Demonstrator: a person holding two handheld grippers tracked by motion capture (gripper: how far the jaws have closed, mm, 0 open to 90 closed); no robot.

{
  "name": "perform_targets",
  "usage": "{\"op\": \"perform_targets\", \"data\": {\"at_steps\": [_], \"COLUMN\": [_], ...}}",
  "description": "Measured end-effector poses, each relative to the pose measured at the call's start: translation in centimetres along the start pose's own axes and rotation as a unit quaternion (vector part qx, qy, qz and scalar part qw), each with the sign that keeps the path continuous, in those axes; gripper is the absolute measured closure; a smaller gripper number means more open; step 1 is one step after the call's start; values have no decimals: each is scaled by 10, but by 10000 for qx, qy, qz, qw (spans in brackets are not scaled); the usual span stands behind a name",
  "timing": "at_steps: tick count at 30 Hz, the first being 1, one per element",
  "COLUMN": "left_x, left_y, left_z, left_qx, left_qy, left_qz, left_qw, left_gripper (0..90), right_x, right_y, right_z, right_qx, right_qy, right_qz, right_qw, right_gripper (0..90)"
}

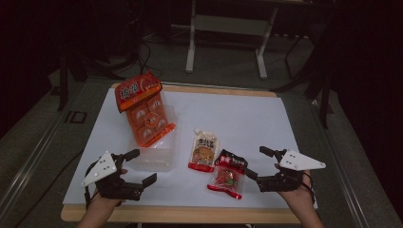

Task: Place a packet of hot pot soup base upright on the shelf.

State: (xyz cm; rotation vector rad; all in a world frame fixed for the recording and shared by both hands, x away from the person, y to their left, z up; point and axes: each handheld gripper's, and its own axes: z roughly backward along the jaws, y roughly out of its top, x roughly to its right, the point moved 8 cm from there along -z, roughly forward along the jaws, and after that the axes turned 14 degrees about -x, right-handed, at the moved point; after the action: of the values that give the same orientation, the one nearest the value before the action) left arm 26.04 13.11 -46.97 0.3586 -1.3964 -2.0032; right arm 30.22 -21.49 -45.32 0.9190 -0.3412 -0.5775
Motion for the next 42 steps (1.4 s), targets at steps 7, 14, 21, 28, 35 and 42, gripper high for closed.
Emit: {"op": "perform_targets", "data": {"at_steps": [7,14,21,28,35,42], "left_x": [20,34,39,39,42,45], "left_y": [-11,-25,-35,-36,-37,-36], "left_z": [-12,-31,-39,-40,-42,-42], "left_qx": [-66,-192,-365,-362,-419,-406], "left_qy": [0,-142,-197,-184,-182,-348], "left_qz": [-240,-238,-331,-345,-445,-304], "left_qw": [9997,9994,9986,9986,9980,9981], "left_gripper": [19,19,19,19,19,19], "right_x": [3,12,24,37,41,49], "right_y": [-9,-22,-35,-50,-60,-69], "right_z": [-15,-32,-46,-62,-78,-94], "right_qx": [-155,-434,-682,-879,-1058,-1298], "right_qy": [102,99,53,105,104,-28], "right_qz": [-139,-212,-144,-368,-453,-477], "right_qw": [9997,9988,9976,9954,9933,9904], "right_gripper": [129,161,226,230,230,217]}}
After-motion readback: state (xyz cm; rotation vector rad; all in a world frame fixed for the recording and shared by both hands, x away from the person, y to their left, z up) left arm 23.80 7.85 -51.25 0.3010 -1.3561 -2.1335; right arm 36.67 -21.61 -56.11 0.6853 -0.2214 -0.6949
